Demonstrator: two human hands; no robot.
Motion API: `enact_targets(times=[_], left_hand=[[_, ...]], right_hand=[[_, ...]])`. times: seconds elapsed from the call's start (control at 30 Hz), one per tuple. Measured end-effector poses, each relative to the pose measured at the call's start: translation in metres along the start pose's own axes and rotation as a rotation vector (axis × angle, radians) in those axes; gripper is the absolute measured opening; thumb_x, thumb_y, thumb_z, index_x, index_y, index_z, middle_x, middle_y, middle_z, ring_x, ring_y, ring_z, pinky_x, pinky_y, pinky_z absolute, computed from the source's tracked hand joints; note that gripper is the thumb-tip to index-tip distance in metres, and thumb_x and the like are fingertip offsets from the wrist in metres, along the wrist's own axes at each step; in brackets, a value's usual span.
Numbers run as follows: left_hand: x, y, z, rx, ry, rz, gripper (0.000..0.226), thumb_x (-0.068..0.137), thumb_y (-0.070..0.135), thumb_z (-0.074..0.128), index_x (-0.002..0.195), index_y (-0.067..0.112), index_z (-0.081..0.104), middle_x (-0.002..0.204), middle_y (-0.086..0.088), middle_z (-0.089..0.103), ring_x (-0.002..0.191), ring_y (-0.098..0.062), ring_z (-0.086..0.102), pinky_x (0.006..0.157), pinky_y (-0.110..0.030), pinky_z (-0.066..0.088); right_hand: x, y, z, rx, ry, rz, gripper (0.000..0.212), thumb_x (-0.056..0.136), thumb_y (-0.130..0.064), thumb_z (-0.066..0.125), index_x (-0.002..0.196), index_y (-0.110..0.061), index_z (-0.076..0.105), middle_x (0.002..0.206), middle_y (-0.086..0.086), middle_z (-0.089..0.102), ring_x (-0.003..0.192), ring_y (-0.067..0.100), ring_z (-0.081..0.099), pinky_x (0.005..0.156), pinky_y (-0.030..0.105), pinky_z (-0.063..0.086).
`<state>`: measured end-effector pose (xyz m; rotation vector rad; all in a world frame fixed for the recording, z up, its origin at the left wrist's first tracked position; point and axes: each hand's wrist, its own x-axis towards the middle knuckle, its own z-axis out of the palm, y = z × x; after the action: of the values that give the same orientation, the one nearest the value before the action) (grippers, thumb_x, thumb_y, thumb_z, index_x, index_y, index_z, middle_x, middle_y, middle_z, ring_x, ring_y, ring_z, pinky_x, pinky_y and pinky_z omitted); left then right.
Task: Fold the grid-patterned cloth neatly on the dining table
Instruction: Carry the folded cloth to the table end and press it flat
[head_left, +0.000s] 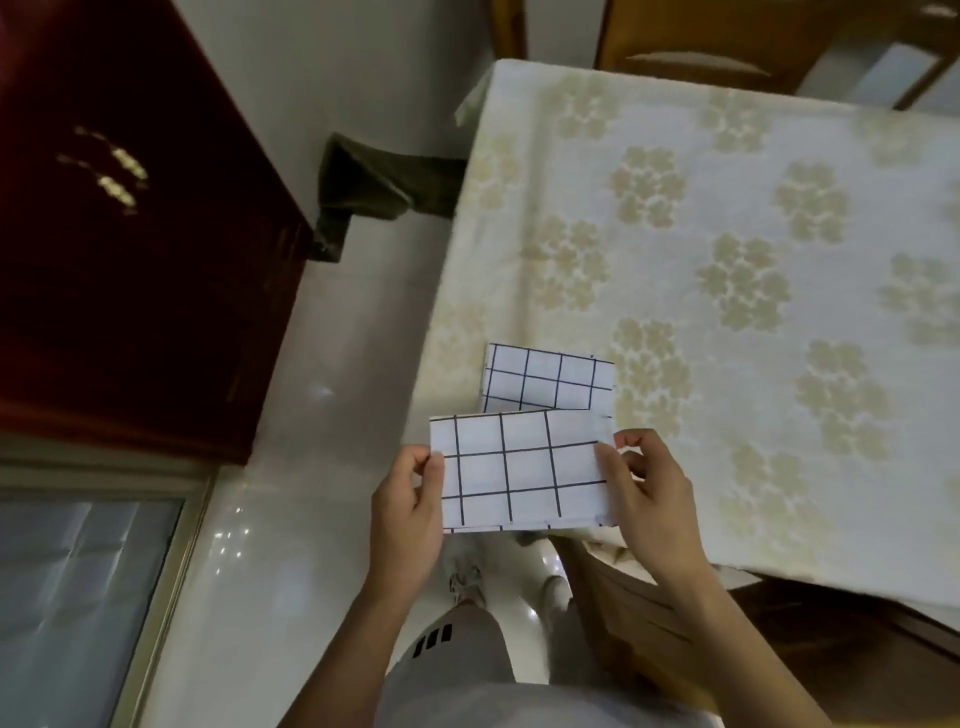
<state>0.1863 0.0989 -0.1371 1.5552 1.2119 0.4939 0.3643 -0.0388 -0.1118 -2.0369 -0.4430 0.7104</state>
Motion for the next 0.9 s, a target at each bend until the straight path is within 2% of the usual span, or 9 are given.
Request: enact_targets(times=[0.1, 0.17, 0.4, 0.53, 0.6, 0.67, 0.73, 0.83, 0.9], left_hand=[[0.023, 0.001, 0.005, 0.028, -0.092, 0.032, 0.013, 0.1, 0.023, 0.054, 0.089, 0.023, 0.06, 0.077, 0.004, 0.061, 0.063, -0.009, 0.052, 0.061, -0.021, 0.044], [0.038, 0.003, 0.01, 0.056, -0.142, 0.043, 0.012, 0.099, 0.021, 0.056, 0.088, 0.023, 0.06, 0.075, 0.008, 0.061, 0.061, -0.005, 0.052, 0.059, -0.014, 0.042], [0.1, 0.007, 0.04, 0.143, -0.168, -0.005, 0.014, 0.093, 0.019, 0.066, 0.083, 0.025, 0.058, 0.075, 0.009, 0.063, 0.065, 0.002, 0.056, 0.06, -0.008, 0.041], [0.132, 0.007, 0.061, 0.217, -0.175, -0.037, 0.011, 0.093, 0.02, 0.065, 0.085, 0.018, 0.059, 0.074, 0.008, 0.061, 0.068, -0.009, 0.055, 0.06, -0.012, 0.041], [0.143, 0.007, 0.07, 0.254, -0.176, -0.055, 0.01, 0.094, 0.021, 0.064, 0.087, 0.015, 0.06, 0.075, 0.008, 0.061, 0.07, -0.011, 0.056, 0.06, -0.013, 0.04], [0.15, 0.007, 0.077, 0.3, -0.174, -0.07, 0.011, 0.094, 0.022, 0.063, 0.089, 0.013, 0.06, 0.077, 0.007, 0.062, 0.072, -0.013, 0.056, 0.058, -0.011, 0.039], [0.156, 0.006, 0.083, 0.345, -0.167, -0.072, 0.011, 0.095, 0.023, 0.061, 0.09, 0.013, 0.06, 0.079, 0.005, 0.063, 0.075, -0.016, 0.057, 0.06, -0.016, 0.04], [0.163, 0.004, 0.089, 0.433, -0.13, -0.006, 0.012, 0.093, 0.024, 0.062, 0.098, 0.014, 0.06, 0.093, 0.002, 0.064, 0.089, -0.022, 0.06, 0.074, -0.032, 0.046], [0.164, 0.003, 0.088, 0.475, -0.099, 0.038, 0.022, 0.092, 0.026, 0.063, 0.109, 0.013, 0.058, 0.103, 0.0, 0.059, 0.098, -0.025, 0.057, 0.085, -0.038, 0.047]], right_hand=[[0.004, 0.011, -0.002, -0.013, 0.074, 0.05, 0.004, 0.098, -0.035, 0.056, 0.095, -0.034, 0.054, 0.083, -0.003, 0.068, 0.073, 0.018, 0.066, 0.051, 0.033, 0.051], [0.011, 0.014, -0.003, -0.015, 0.126, 0.076, 0.004, 0.097, -0.035, 0.058, 0.094, -0.034, 0.056, 0.081, -0.005, 0.069, 0.068, 0.017, 0.065, 0.049, 0.032, 0.048], [0.071, 0.03, -0.001, -0.127, 0.211, 0.12, 0.01, 0.093, -0.038, 0.065, 0.091, -0.028, 0.063, 0.081, -0.012, 0.068, 0.072, 0.012, 0.066, 0.062, 0.047, 0.058], [0.106, 0.039, 0.0, -0.171, 0.212, 0.114, 0.012, 0.093, -0.035, 0.064, 0.089, -0.023, 0.064, 0.081, -0.012, 0.065, 0.067, 0.014, 0.064, 0.062, 0.043, 0.057], [0.12, 0.041, 0.0, -0.184, 0.207, 0.12, 0.012, 0.094, -0.033, 0.063, 0.089, -0.022, 0.063, 0.08, -0.014, 0.063, 0.069, 0.012, 0.063, 0.06, 0.032, 0.053], [0.132, 0.042, 0.002, -0.202, 0.202, 0.145, 0.012, 0.094, -0.032, 0.063, 0.09, -0.021, 0.062, 0.079, -0.014, 0.061, 0.07, 0.006, 0.059, 0.057, 0.011, 0.041], [0.142, 0.044, 0.004, -0.218, 0.198, 0.169, 0.012, 0.095, -0.032, 0.062, 0.092, -0.02, 0.062, 0.08, -0.013, 0.06, 0.07, 0.0, 0.056, 0.055, 0.005, 0.038], [0.151, 0.047, 0.008, -0.246, 0.188, 0.198, 0.017, 0.095, -0.032, 0.06, 0.098, -0.016, 0.064, 0.081, -0.012, 0.06, 0.071, 0.004, 0.056, 0.056, 0.007, 0.038], [0.152, 0.048, 0.009, -0.267, 0.203, 0.2, 0.022, 0.096, -0.032, 0.058, 0.105, -0.013, 0.064, 0.091, -0.005, 0.064, 0.081, 0.015, 0.059, 0.065, 0.018, 0.04]])
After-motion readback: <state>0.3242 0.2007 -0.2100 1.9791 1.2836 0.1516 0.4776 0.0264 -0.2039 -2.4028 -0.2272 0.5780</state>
